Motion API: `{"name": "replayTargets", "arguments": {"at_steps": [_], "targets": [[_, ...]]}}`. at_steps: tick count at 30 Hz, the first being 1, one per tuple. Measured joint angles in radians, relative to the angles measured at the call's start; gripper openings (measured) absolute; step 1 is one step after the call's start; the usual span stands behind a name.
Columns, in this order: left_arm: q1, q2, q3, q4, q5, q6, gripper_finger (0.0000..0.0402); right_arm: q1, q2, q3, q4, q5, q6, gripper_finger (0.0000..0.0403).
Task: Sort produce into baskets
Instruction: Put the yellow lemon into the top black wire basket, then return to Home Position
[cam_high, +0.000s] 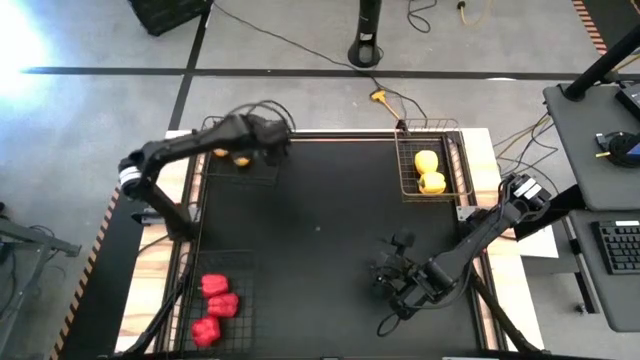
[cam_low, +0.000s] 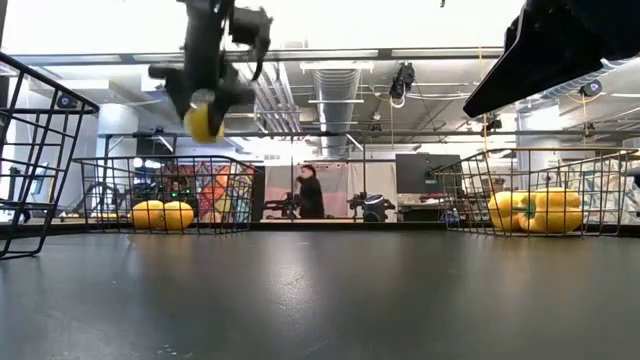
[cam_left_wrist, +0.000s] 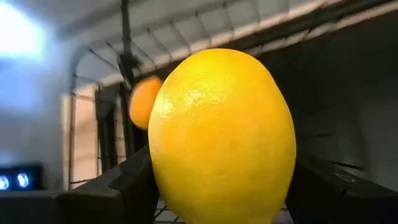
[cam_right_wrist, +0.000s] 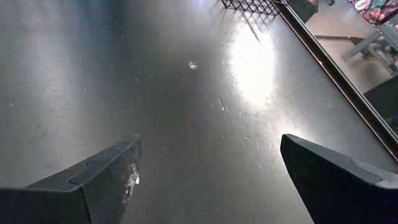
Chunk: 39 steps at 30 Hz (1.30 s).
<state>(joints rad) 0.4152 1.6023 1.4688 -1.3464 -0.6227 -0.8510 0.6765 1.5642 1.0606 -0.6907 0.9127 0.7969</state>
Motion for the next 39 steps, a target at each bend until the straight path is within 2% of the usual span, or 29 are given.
{"name": "replayTargets", "arguments": {"at_steps": [3,8,12,17,22,31,35,39], "targets": [[0.109,-0.012,-0.099,0.109,0.124,0.104,0.0256,0.0,0.0,-0.002,0.0,0.0,0.001,0.0373],[0.154,-0.004,-0.237,0.332,0.234,0.228,0.0257,0.0,0.0,-0.003,0.0,0.0,-0.004,0.0373],[0.155,0.011,-0.288,0.416,0.248,0.253,0.027,0.0,0.0,-0.003,-0.001,0.0,-0.008,0.0373],[0.155,0.011,-0.319,0.457,0.247,0.266,0.0306,0.0,0.0,-0.003,-0.001,-0.006,-0.005,0.0373],[0.156,0.014,-0.329,0.456,0.239,0.267,0.0328,0.0,0.0,-0.003,-0.004,-0.009,-0.01,0.0373],[0.156,-0.005,-0.265,0.422,0.246,0.32,0.0328,0.0,-0.015,-0.003,-0.019,-0.032,-0.031,0.0373],[0.133,-0.057,-0.179,0.368,0.248,0.349,0.0317,0.0,-0.041,-0.003,-0.025,-0.056,-0.039,0.0373],[0.059,-0.171,-0.144,0.381,0.268,0.374,0.03,0.009,-0.057,-0.003,-0.032,-0.056,-0.042,0.0373]]}}
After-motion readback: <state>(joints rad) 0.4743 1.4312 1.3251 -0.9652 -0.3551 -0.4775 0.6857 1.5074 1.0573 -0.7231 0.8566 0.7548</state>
